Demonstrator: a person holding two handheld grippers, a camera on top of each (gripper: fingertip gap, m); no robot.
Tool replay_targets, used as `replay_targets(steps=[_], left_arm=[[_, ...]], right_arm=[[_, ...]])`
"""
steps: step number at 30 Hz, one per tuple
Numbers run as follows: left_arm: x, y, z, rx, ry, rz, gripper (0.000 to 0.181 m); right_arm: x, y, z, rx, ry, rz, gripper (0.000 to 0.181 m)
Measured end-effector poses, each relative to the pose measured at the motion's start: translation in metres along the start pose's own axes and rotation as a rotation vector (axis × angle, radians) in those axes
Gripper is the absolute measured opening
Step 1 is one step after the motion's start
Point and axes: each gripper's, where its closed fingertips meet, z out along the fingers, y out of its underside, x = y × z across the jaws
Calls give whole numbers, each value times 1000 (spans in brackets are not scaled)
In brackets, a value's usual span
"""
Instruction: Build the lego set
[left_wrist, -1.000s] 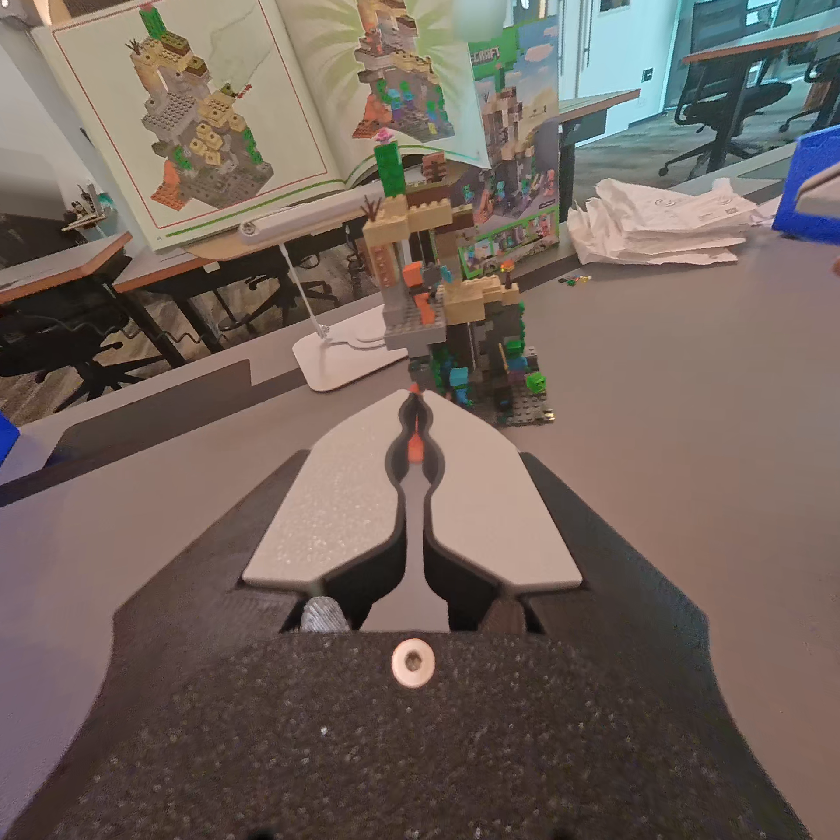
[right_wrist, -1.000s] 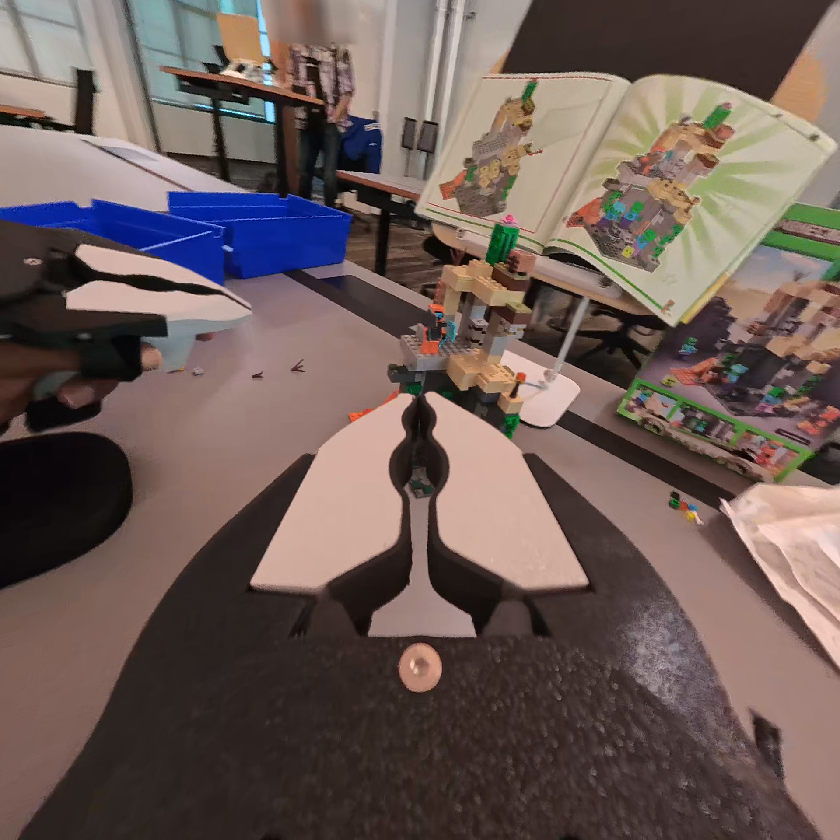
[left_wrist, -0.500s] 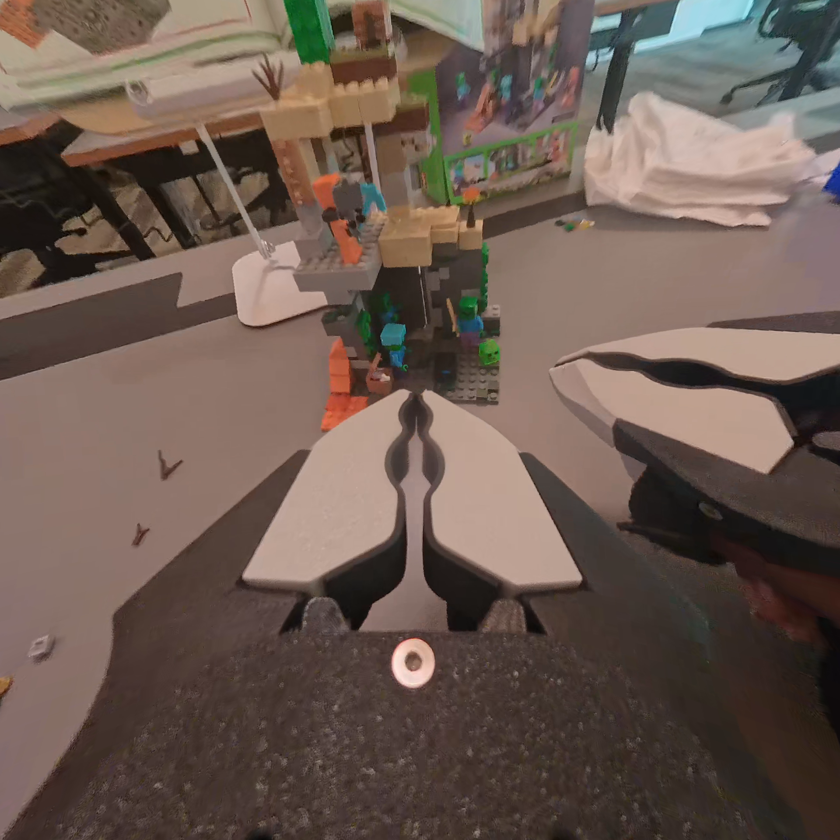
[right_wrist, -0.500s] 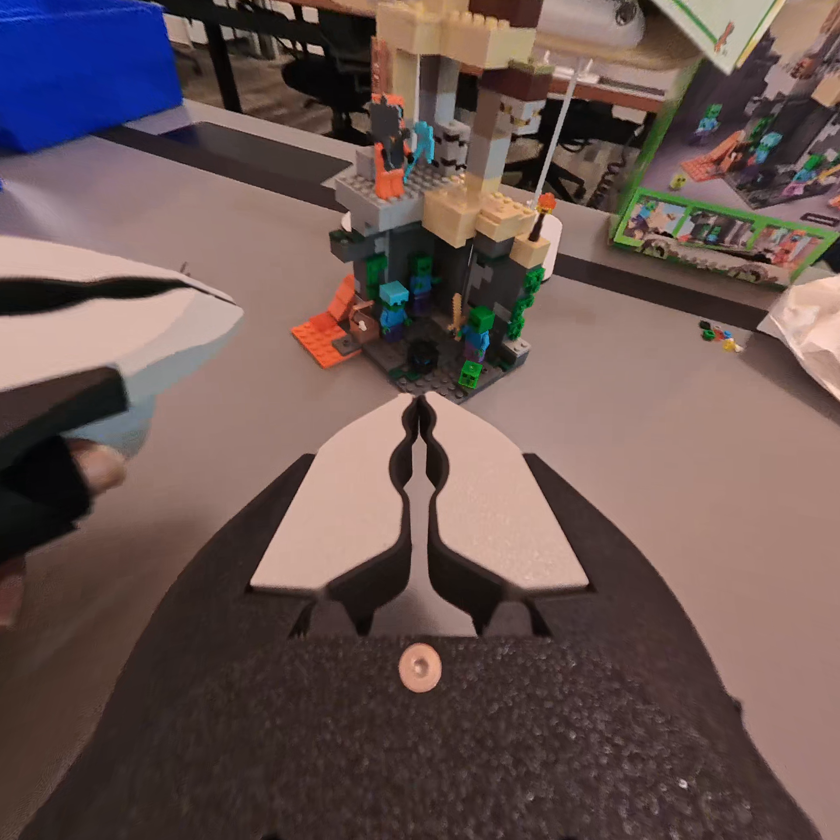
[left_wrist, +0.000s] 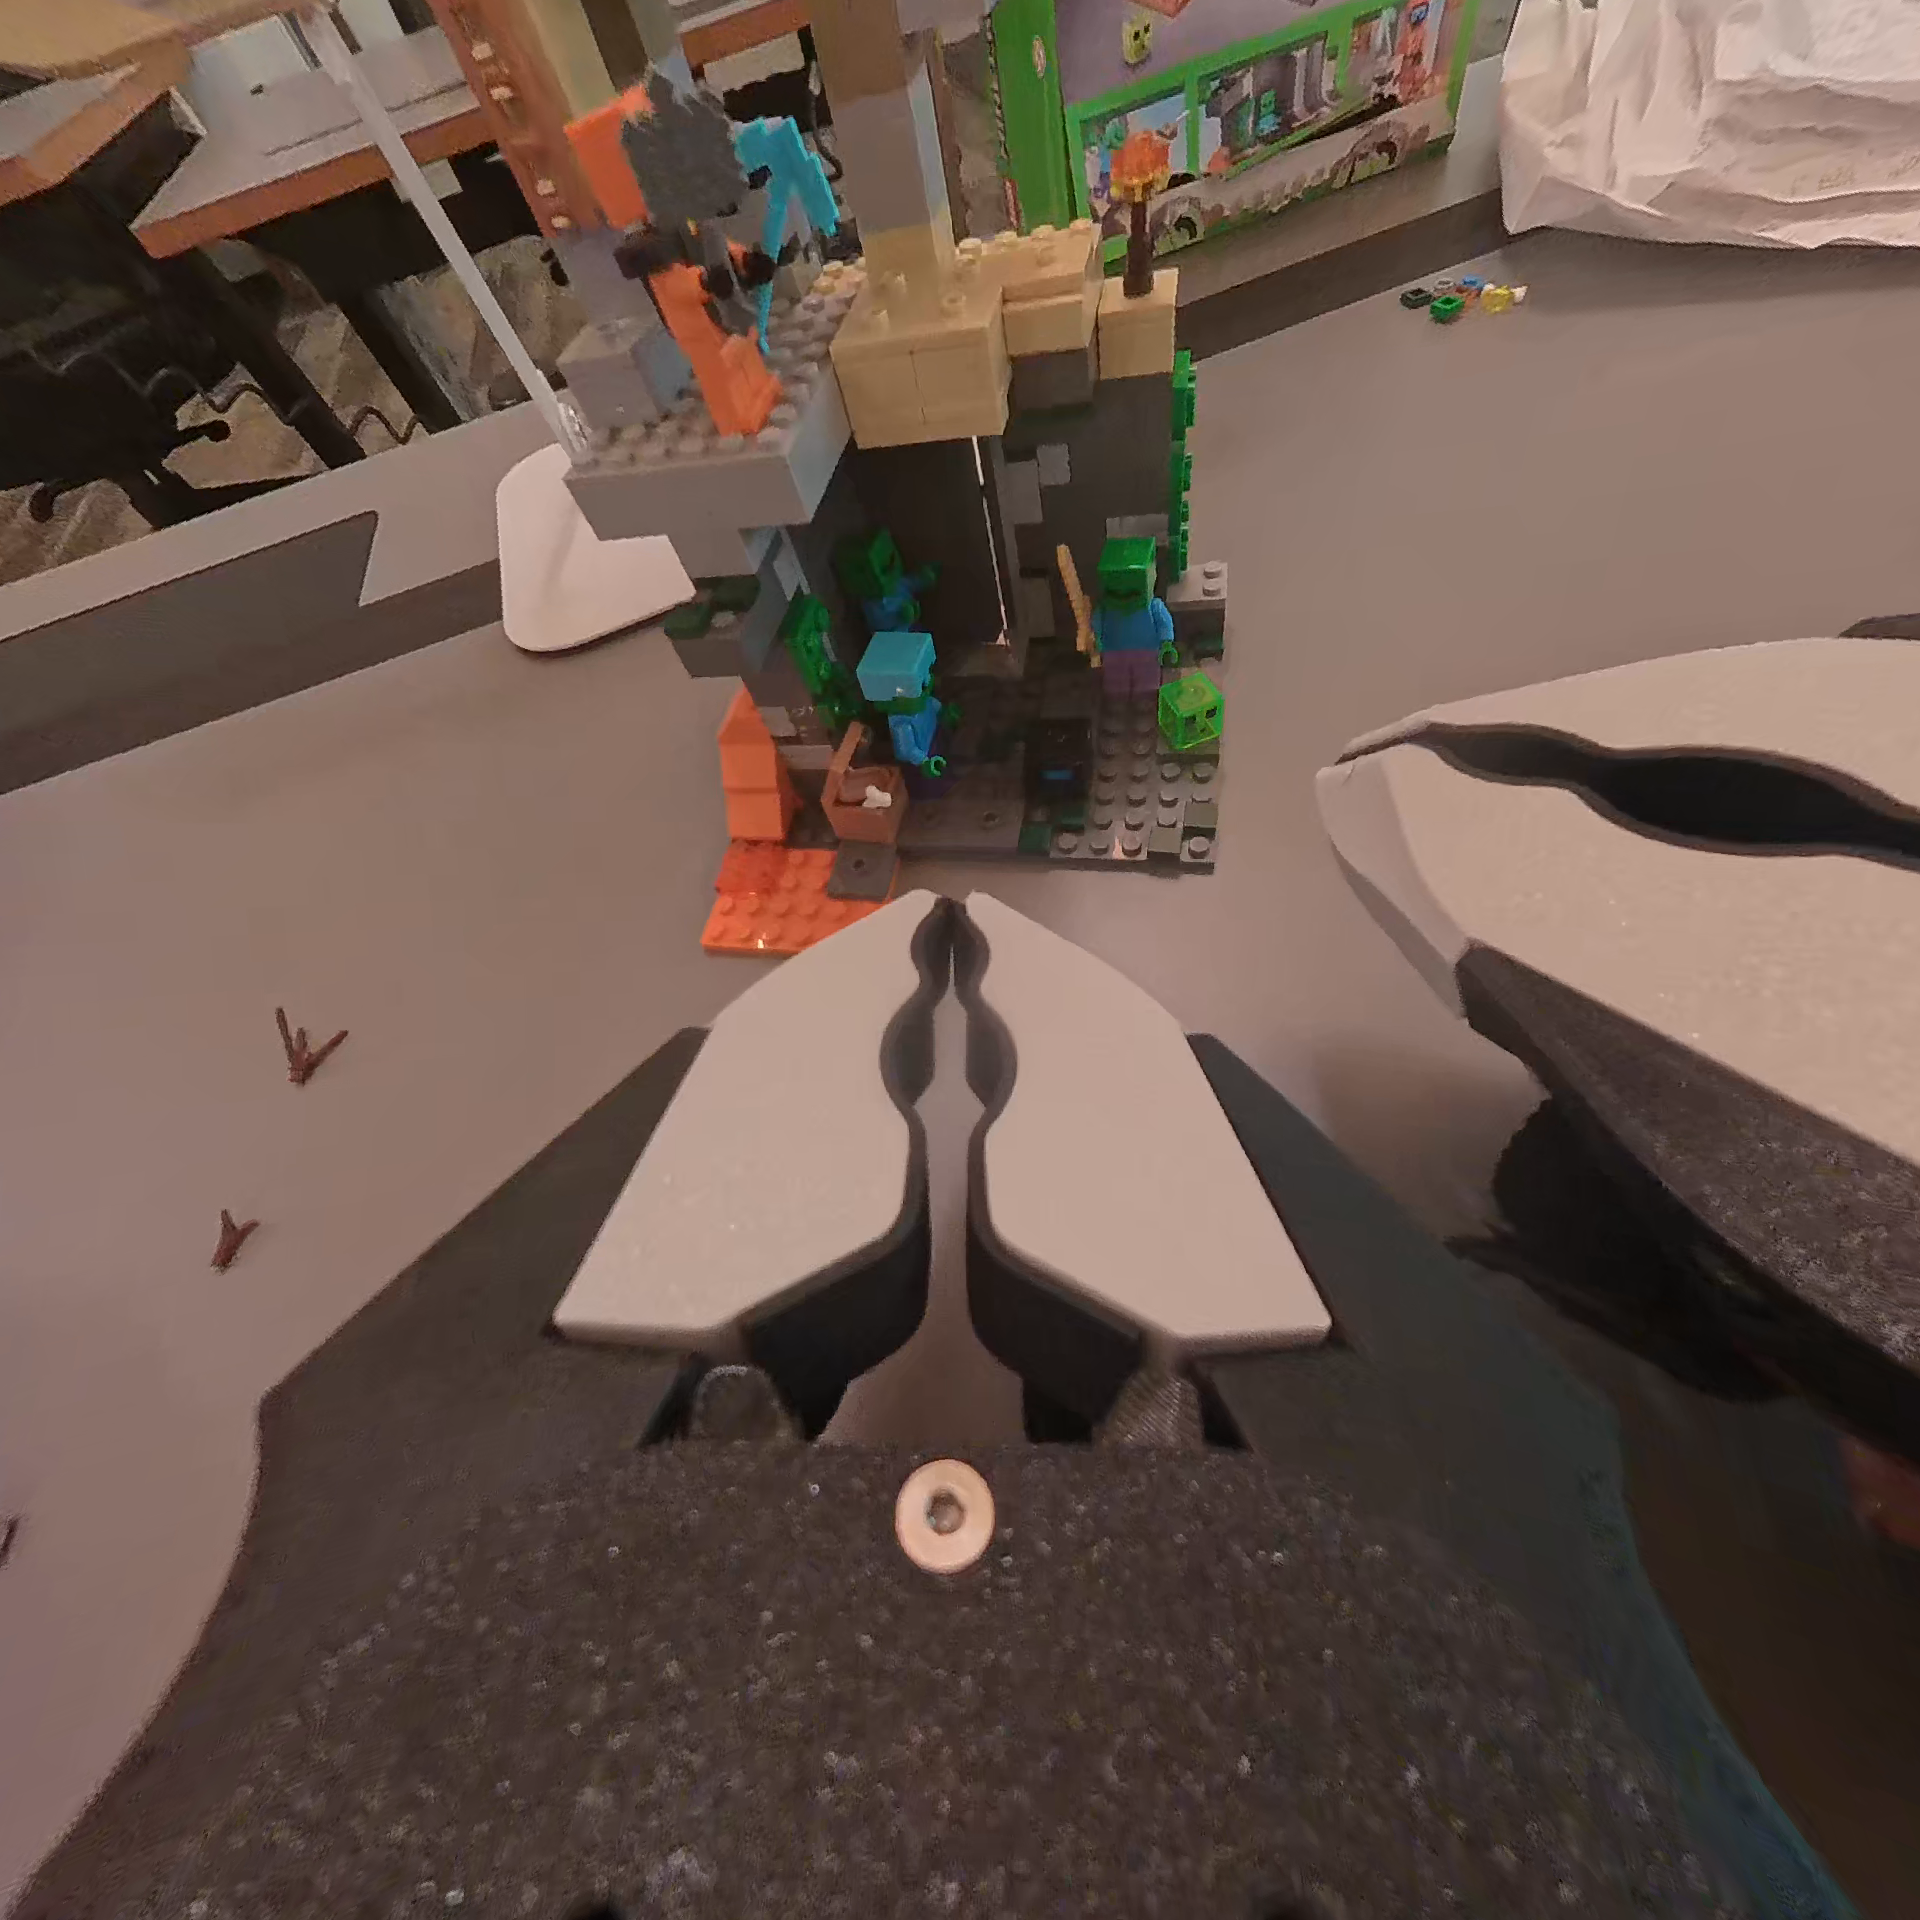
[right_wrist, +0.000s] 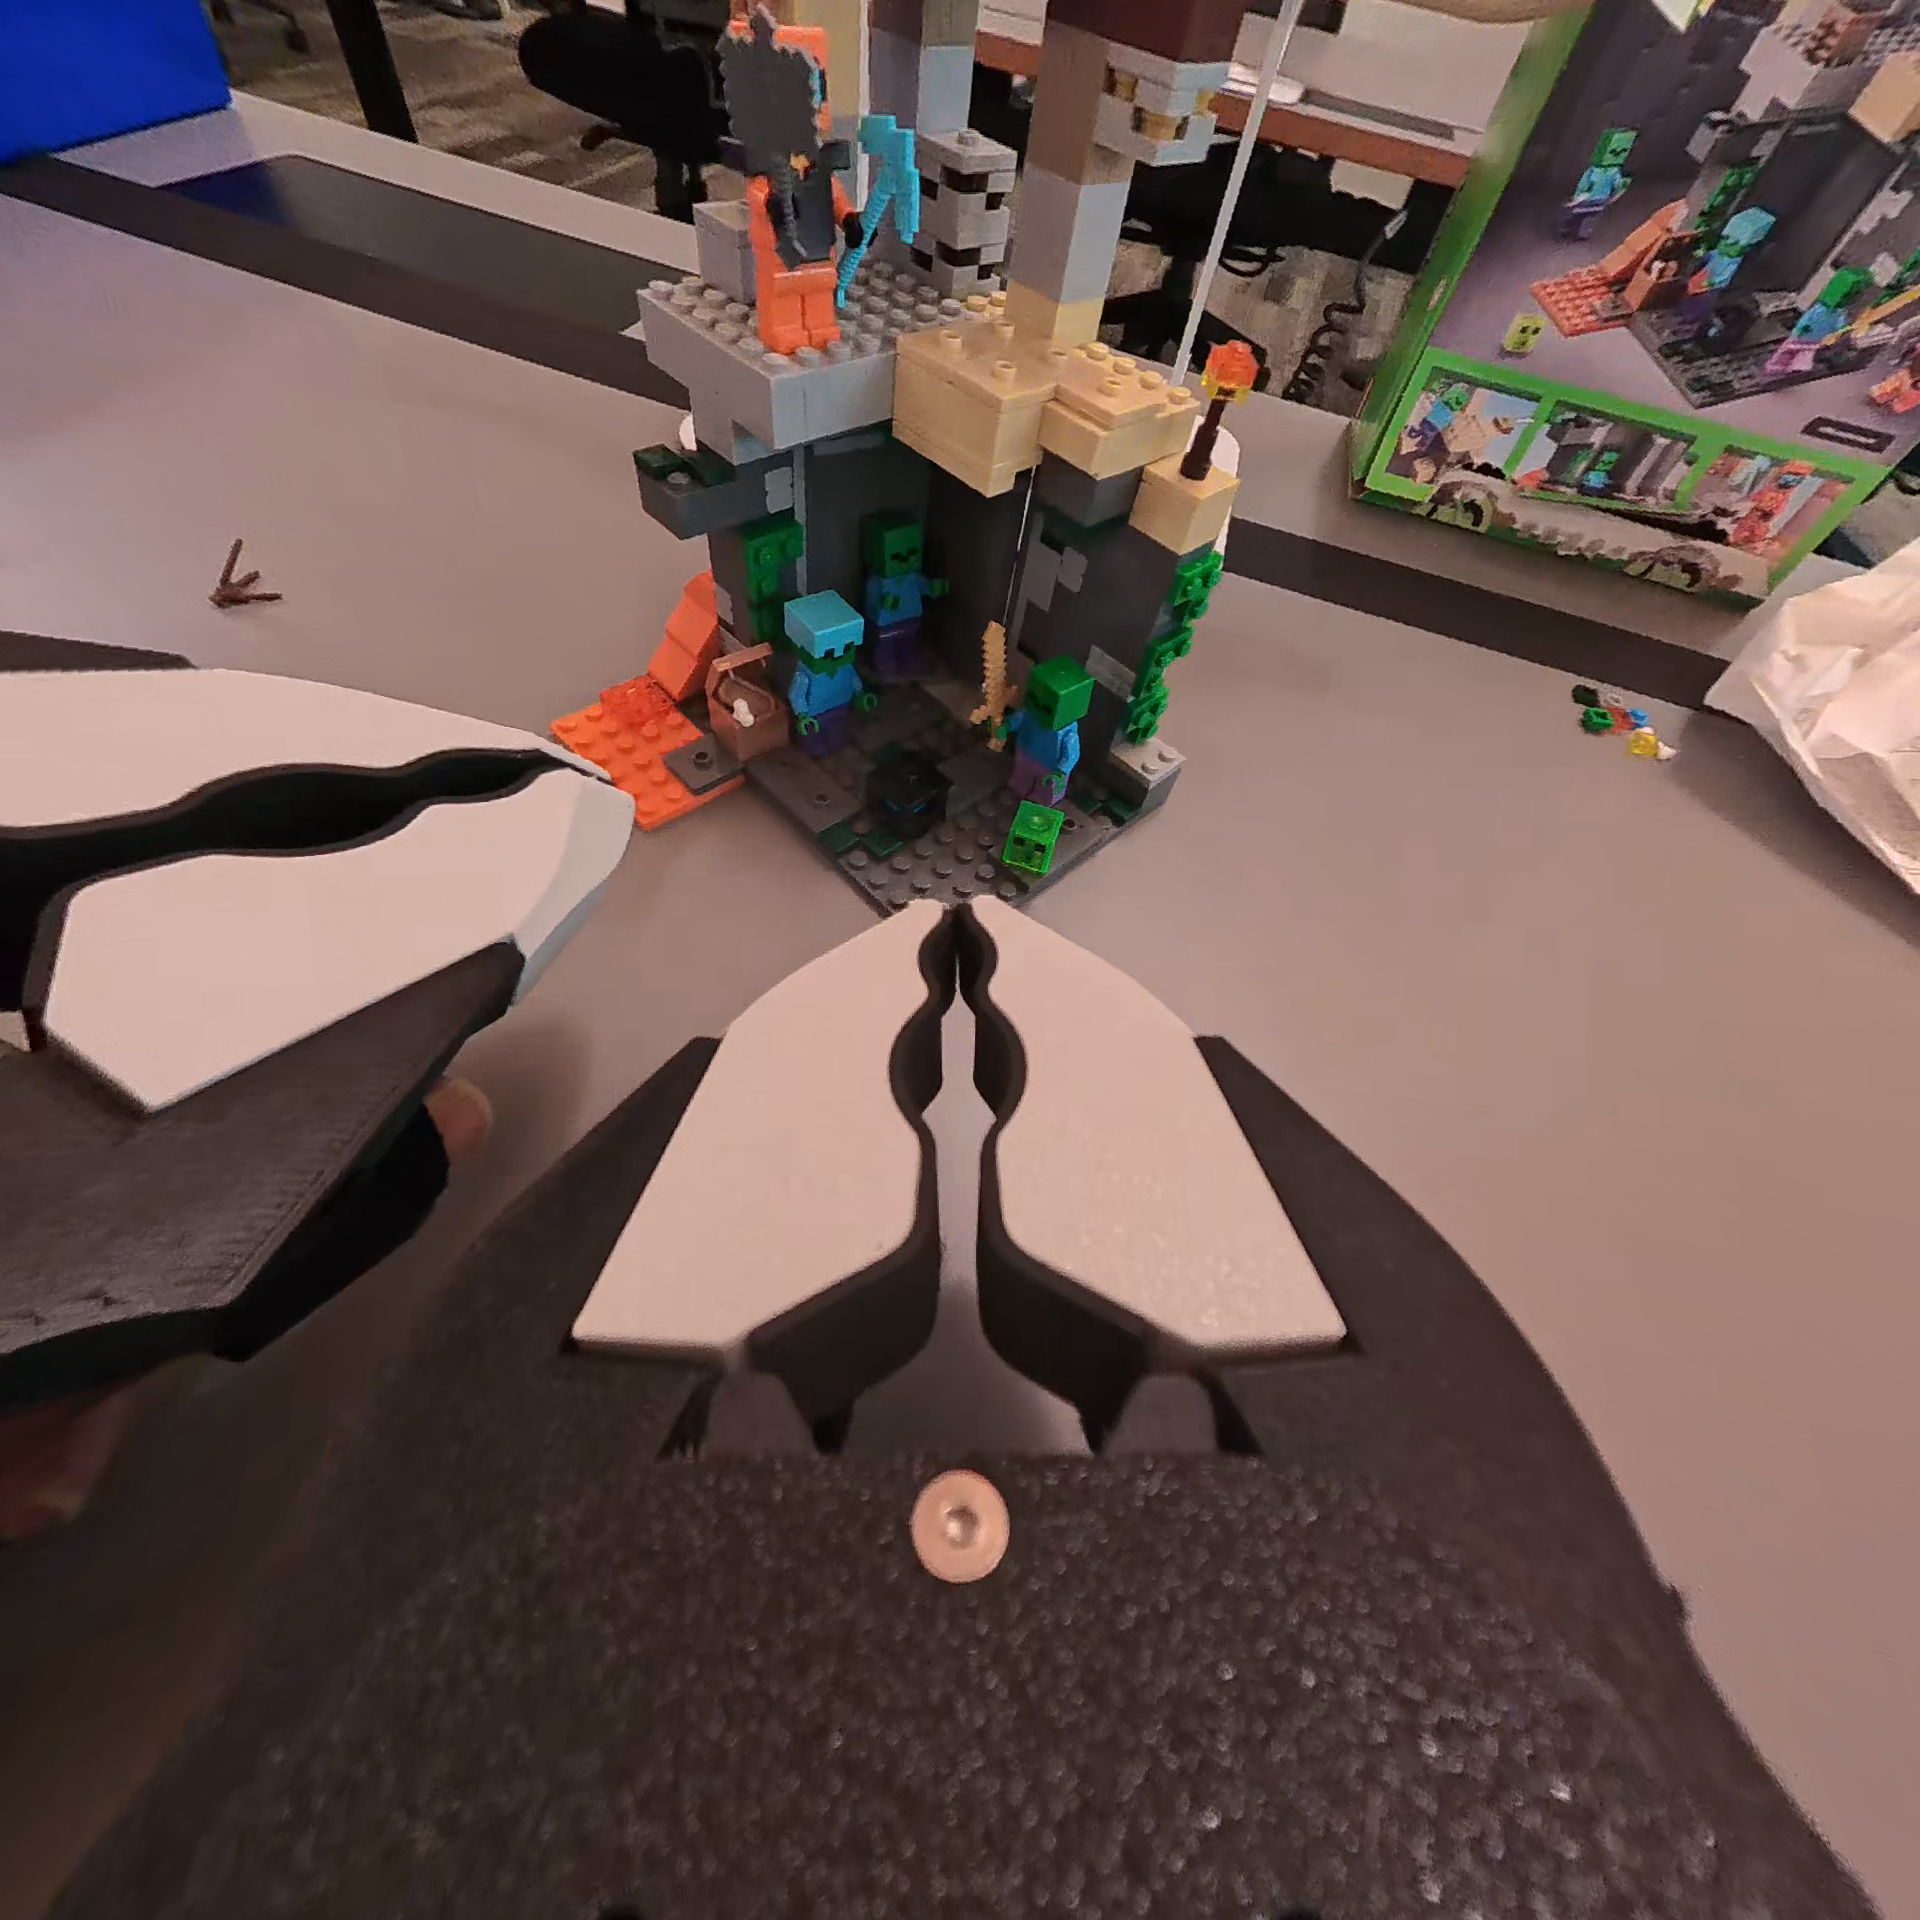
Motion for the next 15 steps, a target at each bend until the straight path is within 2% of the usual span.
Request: replay_targets(steps=[15], left_arm=[[-1, 1, 5, 15, -10, -6, 0]], right_arm=[[-2, 0, 0, 17, 6, -19, 0]])
